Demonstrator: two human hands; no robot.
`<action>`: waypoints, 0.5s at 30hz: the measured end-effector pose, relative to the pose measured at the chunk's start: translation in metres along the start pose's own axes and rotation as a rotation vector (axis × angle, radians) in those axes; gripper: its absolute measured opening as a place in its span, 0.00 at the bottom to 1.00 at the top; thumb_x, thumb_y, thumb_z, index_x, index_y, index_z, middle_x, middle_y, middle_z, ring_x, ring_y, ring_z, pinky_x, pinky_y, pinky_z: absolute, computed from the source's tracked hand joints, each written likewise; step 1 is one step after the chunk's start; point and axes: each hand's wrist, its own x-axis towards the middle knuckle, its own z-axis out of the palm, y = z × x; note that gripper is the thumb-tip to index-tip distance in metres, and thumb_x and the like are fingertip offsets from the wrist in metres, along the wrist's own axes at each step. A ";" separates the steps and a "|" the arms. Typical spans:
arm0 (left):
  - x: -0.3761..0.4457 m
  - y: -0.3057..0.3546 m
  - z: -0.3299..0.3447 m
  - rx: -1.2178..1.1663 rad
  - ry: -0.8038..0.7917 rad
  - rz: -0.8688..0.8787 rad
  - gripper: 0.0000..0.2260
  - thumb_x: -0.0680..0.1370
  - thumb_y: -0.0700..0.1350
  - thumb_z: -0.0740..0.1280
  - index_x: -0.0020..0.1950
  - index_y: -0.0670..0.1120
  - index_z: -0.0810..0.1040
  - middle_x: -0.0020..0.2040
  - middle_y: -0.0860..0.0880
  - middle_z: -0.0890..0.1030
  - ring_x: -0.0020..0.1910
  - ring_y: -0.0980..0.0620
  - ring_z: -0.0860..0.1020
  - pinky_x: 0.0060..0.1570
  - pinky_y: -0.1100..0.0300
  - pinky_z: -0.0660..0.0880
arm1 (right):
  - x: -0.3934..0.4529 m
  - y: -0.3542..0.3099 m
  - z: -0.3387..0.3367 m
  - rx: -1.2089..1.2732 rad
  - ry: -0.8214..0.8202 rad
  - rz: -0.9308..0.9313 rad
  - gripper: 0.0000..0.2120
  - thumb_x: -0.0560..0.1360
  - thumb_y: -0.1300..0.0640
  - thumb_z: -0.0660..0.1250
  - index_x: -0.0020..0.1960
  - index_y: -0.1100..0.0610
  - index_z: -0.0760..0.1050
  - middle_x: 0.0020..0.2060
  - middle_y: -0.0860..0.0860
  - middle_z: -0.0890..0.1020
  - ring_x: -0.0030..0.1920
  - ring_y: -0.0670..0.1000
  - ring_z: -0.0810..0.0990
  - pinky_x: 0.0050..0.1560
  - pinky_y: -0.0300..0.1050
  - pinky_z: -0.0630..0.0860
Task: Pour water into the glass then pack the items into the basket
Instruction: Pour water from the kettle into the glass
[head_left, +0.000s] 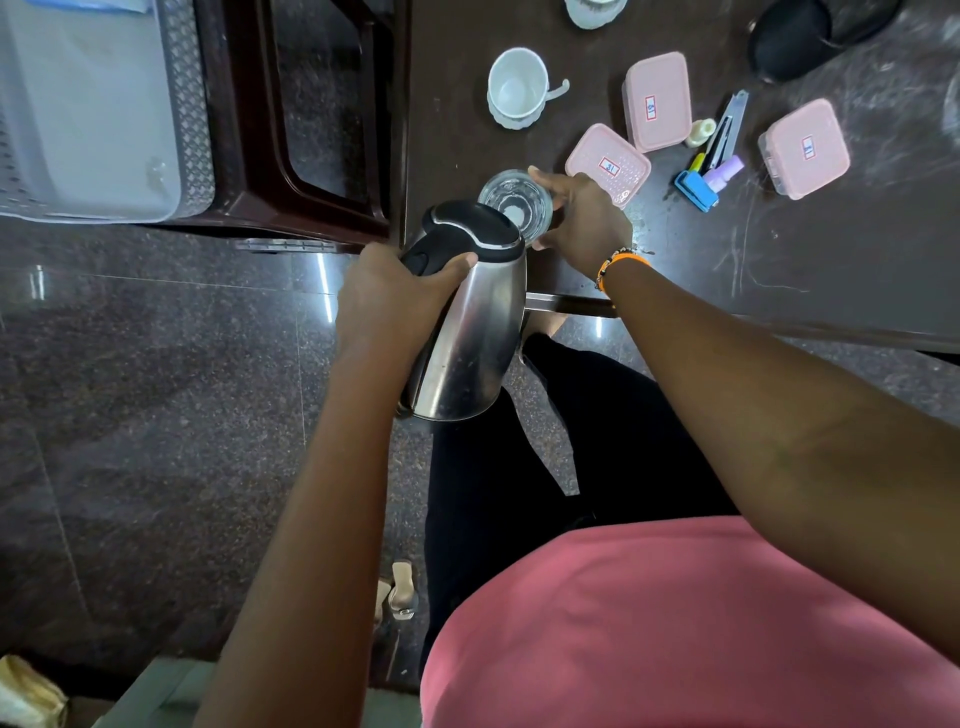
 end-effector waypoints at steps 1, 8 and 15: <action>-0.001 -0.003 0.001 -0.005 0.006 0.007 0.20 0.66 0.64 0.71 0.41 0.48 0.80 0.35 0.54 0.80 0.37 0.55 0.79 0.32 0.62 0.70 | 0.000 0.000 0.000 -0.004 0.001 -0.002 0.37 0.65 0.61 0.76 0.69 0.42 0.67 0.56 0.52 0.78 0.58 0.54 0.78 0.59 0.53 0.76; -0.012 -0.030 0.015 -0.070 0.051 0.068 0.24 0.65 0.64 0.71 0.27 0.47 0.65 0.23 0.53 0.66 0.23 0.56 0.66 0.26 0.62 0.63 | -0.001 0.001 0.002 -0.022 0.022 -0.022 0.36 0.65 0.60 0.76 0.69 0.42 0.67 0.56 0.53 0.78 0.57 0.54 0.78 0.58 0.51 0.75; -0.020 -0.044 0.026 -0.221 0.140 0.052 0.24 0.63 0.66 0.71 0.27 0.50 0.65 0.23 0.56 0.67 0.25 0.56 0.67 0.29 0.60 0.67 | -0.002 0.001 0.002 -0.014 0.024 -0.011 0.37 0.64 0.60 0.75 0.68 0.40 0.67 0.57 0.50 0.79 0.56 0.51 0.79 0.57 0.46 0.72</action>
